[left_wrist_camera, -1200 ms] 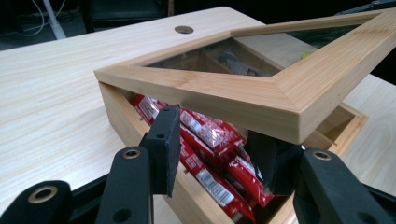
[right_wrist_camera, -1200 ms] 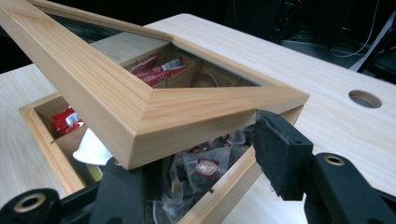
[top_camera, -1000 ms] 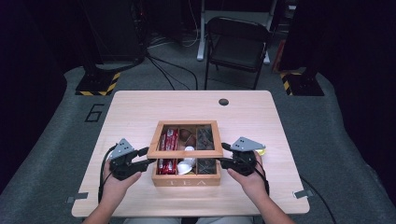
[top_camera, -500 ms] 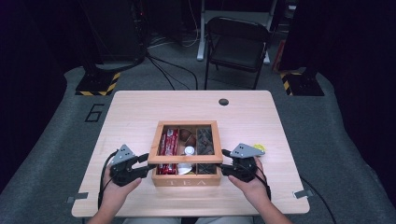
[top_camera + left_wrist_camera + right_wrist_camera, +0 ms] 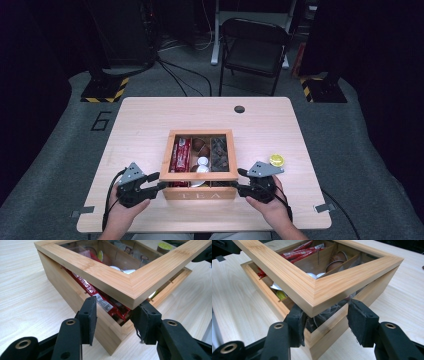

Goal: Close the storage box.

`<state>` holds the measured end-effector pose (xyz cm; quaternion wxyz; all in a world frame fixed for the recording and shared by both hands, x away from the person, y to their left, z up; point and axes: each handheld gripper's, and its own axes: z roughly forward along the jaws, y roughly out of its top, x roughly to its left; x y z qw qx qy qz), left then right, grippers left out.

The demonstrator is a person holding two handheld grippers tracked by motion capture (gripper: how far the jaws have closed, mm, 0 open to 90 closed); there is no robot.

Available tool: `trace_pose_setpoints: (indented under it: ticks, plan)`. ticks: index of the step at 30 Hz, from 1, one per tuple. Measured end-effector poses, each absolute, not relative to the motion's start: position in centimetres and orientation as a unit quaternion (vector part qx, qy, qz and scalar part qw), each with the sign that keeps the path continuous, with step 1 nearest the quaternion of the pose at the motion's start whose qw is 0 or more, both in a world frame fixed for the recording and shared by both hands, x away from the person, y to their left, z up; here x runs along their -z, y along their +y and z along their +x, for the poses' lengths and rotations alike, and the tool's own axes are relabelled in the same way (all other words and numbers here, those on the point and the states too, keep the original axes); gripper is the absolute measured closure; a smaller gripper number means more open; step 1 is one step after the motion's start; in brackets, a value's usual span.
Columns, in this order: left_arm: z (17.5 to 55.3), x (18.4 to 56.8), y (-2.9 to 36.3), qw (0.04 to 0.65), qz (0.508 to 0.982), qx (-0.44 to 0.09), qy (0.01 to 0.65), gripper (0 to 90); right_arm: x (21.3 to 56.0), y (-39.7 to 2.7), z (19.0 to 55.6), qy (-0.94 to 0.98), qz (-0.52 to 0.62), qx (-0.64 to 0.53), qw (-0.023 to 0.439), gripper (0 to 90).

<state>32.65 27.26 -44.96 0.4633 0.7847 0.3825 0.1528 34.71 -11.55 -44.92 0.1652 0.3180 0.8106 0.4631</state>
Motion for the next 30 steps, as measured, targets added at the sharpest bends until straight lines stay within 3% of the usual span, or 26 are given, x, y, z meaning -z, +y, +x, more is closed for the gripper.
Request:
trace_pose_setpoints:
  ticks: [30]
  plan:
    - [32.1, 46.9, 26.5, 0.426, 0.813, -0.133, 0.374, 55.2, 46.8, -11.3, 34.0, 0.836, 0.312, -0.431, 0.132, 48.9]
